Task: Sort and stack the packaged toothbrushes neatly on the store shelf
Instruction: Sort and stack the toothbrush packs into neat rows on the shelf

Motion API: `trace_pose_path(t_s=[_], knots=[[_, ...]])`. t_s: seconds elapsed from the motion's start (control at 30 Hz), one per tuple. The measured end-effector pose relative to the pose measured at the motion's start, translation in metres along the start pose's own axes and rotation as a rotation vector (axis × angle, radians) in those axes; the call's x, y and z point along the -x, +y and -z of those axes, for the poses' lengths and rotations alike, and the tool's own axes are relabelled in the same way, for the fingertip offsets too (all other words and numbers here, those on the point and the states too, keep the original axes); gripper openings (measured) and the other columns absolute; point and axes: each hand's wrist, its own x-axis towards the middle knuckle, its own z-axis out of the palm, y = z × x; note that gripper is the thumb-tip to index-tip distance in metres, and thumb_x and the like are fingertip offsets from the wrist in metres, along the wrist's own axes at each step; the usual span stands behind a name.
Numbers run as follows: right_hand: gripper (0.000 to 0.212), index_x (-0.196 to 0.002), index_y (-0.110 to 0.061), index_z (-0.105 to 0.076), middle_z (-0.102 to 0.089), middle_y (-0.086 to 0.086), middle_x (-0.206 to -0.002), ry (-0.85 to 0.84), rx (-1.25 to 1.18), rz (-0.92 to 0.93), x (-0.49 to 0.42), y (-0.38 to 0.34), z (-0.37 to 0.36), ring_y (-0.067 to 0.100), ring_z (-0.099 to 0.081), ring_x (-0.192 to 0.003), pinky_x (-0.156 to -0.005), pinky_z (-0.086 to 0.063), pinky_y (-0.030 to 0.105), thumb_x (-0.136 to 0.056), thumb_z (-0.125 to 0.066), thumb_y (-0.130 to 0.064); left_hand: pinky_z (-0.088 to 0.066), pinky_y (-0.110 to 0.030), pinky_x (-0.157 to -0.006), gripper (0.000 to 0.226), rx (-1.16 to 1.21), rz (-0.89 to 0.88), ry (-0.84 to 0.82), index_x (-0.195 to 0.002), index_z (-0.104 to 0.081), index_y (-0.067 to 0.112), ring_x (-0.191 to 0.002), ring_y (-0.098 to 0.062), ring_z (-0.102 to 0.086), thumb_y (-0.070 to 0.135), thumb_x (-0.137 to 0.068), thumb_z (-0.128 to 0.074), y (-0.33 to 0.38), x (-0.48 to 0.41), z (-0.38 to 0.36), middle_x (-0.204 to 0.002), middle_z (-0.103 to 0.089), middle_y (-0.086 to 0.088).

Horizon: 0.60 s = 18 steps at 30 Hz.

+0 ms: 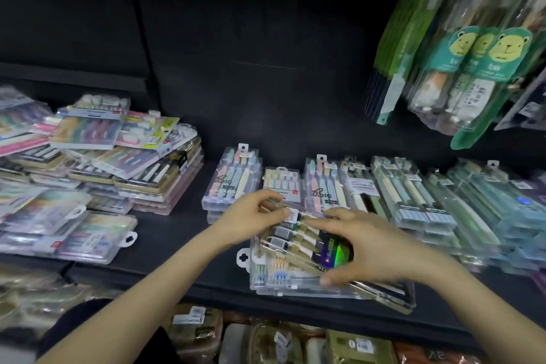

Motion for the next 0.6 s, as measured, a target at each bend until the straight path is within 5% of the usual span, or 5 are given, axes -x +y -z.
trace_pose_path(t_s=[0.07, 0.17, 0.3, 0.4, 0.6], knots=[[0.098, -0.145, -0.056, -0.004, -0.015, -0.007, -0.158, 0.05, 0.133, -0.017, 0.003, -0.006, -0.01, 0.019, -0.021, -0.142, -0.114, -0.021, 0.037, -0.067, -0.058, -0.078, -0.049, -0.018, -0.084, 0.03, 0.028, -0.012, 0.051, -0.116, -0.059, 0.025, -0.093, -0.003, -0.059, 0.036, -0.089, -0.063, -0.002, 0.004, 0.002, -0.102, -0.062, 0.009], [0.088, -0.143, -0.057, -0.018, -0.026, -0.009, -0.153, 0.174, 0.007, 0.024, 0.005, -0.008, -0.01, 0.012, -0.026, -0.138, -0.111, -0.024, 0.028, -0.07, -0.065, -0.069, -0.045, -0.004, -0.071, 0.018, 0.086, -0.035, 0.202, -0.109, -0.063, 0.023, -0.089, 0.0, -0.059, 0.028, -0.092, -0.061, -0.008, 0.015, 0.012, -0.099, -0.065, 0.009], [0.076, -0.125, -0.071, -0.027, -0.029, -0.035, -0.136, 0.202, -0.288, 0.076, 0.022, 0.006, 0.002, -0.012, -0.025, -0.128, -0.104, -0.023, 0.014, -0.069, -0.076, -0.057, -0.042, -0.004, -0.073, 0.009, 0.014, -0.085, 0.375, -0.099, -0.067, 0.024, -0.091, -0.001, -0.061, 0.026, -0.091, -0.063, -0.024, 0.038, 0.022, -0.095, -0.067, 0.014], [0.073, -0.118, -0.073, -0.038, -0.029, -0.043, -0.133, 0.235, -0.448, 0.049, 0.048, 0.028, 0.007, -0.028, -0.022, -0.123, -0.101, -0.024, 0.011, -0.064, -0.081, -0.05, -0.039, -0.005, -0.08, 0.016, -0.136, -0.193, 0.316, -0.103, -0.064, 0.032, -0.1, 0.005, -0.056, 0.036, -0.088, -0.063, -0.019, 0.051, 0.011, -0.106, -0.063, 0.019], [0.079, -0.119, -0.065, -0.048, -0.041, -0.038, -0.133, 0.254, -0.477, -0.087, 0.111, 0.071, -0.001, -0.022, -0.03, -0.124, -0.102, -0.025, 0.013, -0.061, -0.09, -0.029, -0.027, -0.024, -0.103, 0.047, -0.539, -0.483, 0.097, -0.127, -0.06, 0.025, -0.124, -0.011, -0.044, 0.05, -0.087, -0.056, 0.023, 0.047, -0.03, -0.13, -0.055, 0.007]])
